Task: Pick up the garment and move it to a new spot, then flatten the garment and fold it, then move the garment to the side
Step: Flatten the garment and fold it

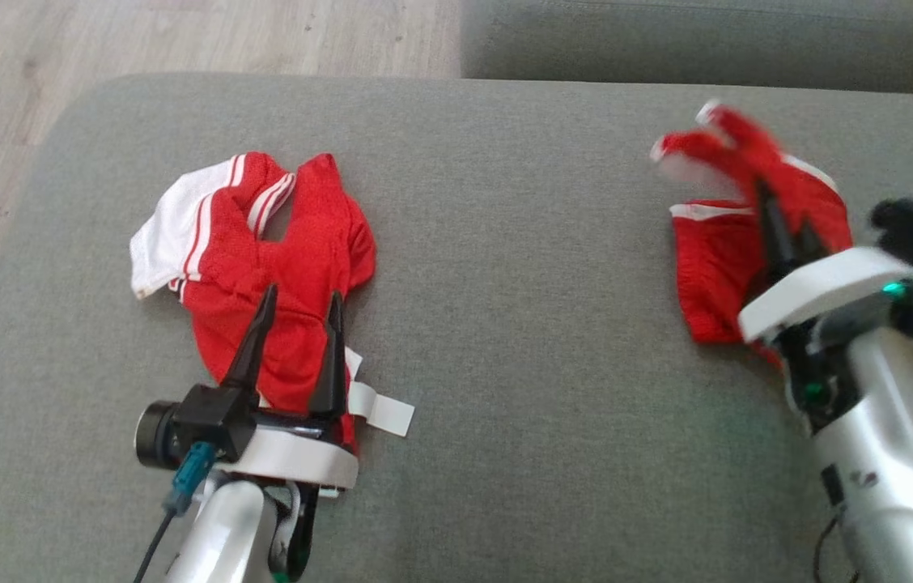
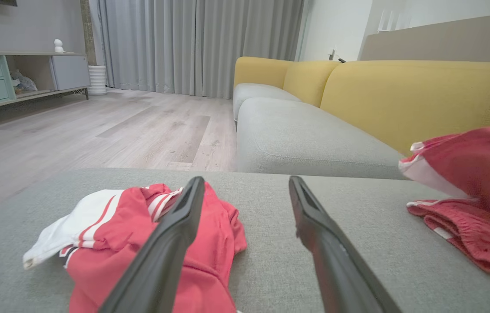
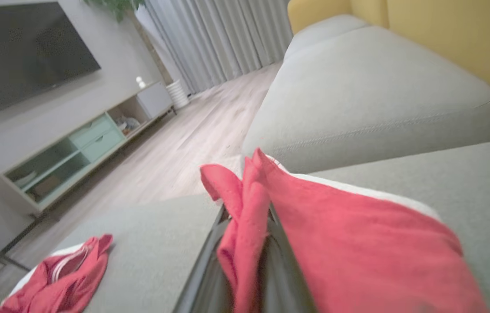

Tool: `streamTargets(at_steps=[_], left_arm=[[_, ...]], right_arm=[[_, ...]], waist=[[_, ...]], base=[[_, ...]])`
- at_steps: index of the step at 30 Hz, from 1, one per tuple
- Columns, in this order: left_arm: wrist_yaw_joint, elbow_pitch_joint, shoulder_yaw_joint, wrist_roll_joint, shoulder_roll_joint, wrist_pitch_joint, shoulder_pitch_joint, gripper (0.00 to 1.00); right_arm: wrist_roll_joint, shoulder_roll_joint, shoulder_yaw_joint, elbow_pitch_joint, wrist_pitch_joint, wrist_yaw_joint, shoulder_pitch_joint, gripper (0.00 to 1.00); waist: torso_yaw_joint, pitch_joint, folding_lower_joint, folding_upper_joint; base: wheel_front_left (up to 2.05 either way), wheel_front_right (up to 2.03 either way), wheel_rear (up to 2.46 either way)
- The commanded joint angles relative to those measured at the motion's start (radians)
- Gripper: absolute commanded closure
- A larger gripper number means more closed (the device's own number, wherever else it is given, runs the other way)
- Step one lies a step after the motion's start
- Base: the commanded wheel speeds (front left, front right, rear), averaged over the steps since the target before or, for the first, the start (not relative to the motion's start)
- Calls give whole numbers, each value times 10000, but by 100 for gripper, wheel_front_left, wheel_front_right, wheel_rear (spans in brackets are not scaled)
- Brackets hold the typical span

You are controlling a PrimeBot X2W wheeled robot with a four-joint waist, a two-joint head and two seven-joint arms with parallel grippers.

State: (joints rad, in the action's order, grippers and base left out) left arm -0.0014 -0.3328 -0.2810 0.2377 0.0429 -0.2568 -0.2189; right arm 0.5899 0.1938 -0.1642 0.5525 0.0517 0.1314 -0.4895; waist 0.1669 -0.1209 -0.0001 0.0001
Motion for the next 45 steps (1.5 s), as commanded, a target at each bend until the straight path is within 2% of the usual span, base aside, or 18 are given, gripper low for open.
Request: streamTargets(at_steps=[1,3,6,10,11,12,18,23,27,32,38,44,45], left_arm=[[-29,309,419,-52,74,-49,-220,0],[-24,317,416,-42,74,-49,-207,0],[-18,313,390,-20,74,-49,-218,0],[13,392,358,31,74,-49,-255,0],[26,412,351,39,74,-49,-264,0],[36,429,348,42,74,-49,-271,0],[56,479,422,23,74,-49,-282,0],[91,616,516,18,74,-49,-183,0],[154,784,649,-61,74,-49,41,0],[265,897,724,-43,74,-49,379,0],[329,933,795,-71,74,-49,798,0],[285,958,769,-74,74,-49,794,0],[282,976,744,-65,74,-49,740,0]], right_arm=[[-47,107,-668,-84,-12,-7,29,100],[-210,265,-1284,176,22,-7,79,100],[-1172,736,-2380,727,306,-7,47,100],[-1577,745,-2992,1348,552,-7,0,100],[-1784,766,-3171,1522,697,-7,-50,28],[-1889,732,-3264,1698,827,-7,-83,0],[-1545,385,-2947,1846,1734,-7,-296,0],[-1696,337,-1451,1226,2071,-7,-146,0],[-2630,-86,130,-108,2095,-7,614,0],[-3624,-1054,1741,-1888,2098,-7,2331,0],[-4199,-1415,2189,-3061,2099,-7,3932,0],[-4023,-1432,2073,-3332,2100,-7,4055,0],[-4068,-1432,2057,-3323,2100,-7,3959,17]], waist=[[56,-12,1,-1],[73,-12,1,-1],[63,-15,1,-1],[19,22,1,-1],[-13,42,1,-1],[-49,65,1,-1],[-400,276,1,-1],[-786,534,1,-1],[-1115,690,1,-1],[-1286,860,1,-1],[-1328,933,1,-1],[-1193,738,1,-1],[-1146,636,1,-1]], base=[[0,0,0],[0,0,0],[0,0,0],[0,0,0],[0,0,0],[0,0,0],[0,0,0],[0,0,0],[0,0,0],[0,0,0],[0,0,0],[0,0,0],[0,0,0]])
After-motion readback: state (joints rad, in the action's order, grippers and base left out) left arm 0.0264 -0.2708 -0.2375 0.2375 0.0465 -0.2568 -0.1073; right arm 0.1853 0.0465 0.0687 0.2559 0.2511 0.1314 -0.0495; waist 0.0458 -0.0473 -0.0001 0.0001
